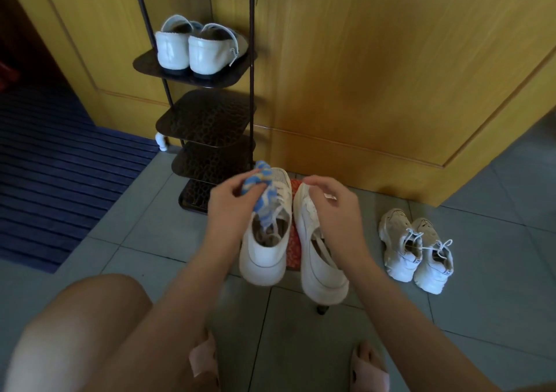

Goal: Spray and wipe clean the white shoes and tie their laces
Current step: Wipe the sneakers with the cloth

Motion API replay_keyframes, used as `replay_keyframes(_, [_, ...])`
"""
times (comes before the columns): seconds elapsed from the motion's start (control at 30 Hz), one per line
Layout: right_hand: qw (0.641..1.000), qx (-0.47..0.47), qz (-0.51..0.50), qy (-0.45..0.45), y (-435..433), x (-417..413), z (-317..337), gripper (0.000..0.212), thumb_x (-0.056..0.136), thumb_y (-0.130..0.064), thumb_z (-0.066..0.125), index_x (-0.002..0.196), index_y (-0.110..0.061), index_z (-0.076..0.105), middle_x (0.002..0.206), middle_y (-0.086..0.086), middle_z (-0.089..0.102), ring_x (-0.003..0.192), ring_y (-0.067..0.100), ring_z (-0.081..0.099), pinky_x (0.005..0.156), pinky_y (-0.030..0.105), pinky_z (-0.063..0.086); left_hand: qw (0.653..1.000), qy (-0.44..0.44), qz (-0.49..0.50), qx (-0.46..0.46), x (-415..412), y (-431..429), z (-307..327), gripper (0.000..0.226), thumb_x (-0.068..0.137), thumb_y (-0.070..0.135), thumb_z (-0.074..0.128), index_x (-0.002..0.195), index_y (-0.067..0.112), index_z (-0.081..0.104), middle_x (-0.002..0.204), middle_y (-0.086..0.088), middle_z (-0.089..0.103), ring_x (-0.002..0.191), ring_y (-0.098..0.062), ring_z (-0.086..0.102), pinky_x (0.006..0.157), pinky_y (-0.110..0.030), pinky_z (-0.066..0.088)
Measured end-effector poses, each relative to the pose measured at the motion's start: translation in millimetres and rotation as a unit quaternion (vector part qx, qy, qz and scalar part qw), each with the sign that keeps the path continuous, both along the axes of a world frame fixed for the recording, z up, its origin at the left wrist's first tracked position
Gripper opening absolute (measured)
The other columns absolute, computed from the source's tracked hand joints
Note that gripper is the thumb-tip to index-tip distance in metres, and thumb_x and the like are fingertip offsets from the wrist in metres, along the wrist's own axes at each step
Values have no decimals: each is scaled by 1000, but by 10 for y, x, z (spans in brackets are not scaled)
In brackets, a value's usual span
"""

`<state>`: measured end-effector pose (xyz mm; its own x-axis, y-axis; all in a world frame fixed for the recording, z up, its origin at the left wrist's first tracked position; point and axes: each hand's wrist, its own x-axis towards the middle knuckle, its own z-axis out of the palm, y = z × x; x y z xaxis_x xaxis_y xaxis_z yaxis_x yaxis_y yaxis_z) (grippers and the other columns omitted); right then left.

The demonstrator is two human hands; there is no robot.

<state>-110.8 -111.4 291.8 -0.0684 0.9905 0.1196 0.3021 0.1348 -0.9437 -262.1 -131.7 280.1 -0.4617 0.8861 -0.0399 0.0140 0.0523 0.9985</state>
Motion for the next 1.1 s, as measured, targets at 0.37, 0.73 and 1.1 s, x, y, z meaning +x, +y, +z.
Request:
replay_keyframes(0.37, [928, -204, 81, -300, 803, -814, -287, 114, 71, -66, 64, 150, -12, 3, 157, 12, 8, 144, 31, 10, 109, 46, 34, 991, 85, -65, -77, -1030, 701, 8, 31, 88, 5, 60, 118, 6, 62, 108, -9, 64, 92, -13, 59, 79, -20, 51])
replay_keyframes(0.73, [888, -219, 48, -402, 804, -1007, -599, 136, 66, -48, 80, 145, -4, -21, 156, 16, -1, 143, 35, 9, 111, 42, 25, 991, 15, -75, -105, -1015, 899, -816, 32, 85, -1, 60, 116, 6, 63, 114, -11, 64, 101, -19, 59, 86, -28, 46])
replay_keyframes(1.1, [936, -183, -10, -301, 695, -790, -643, 87, 74, -28, 77, 140, -9, 25, 134, 6, 32, 118, 25, 46, 91, 32, 45, 996, -37, -56, -66, -881, 959, -1129, 30, 84, 1, 64, 112, 10, 65, 108, -2, 65, 98, -10, 60, 78, -10, 49])
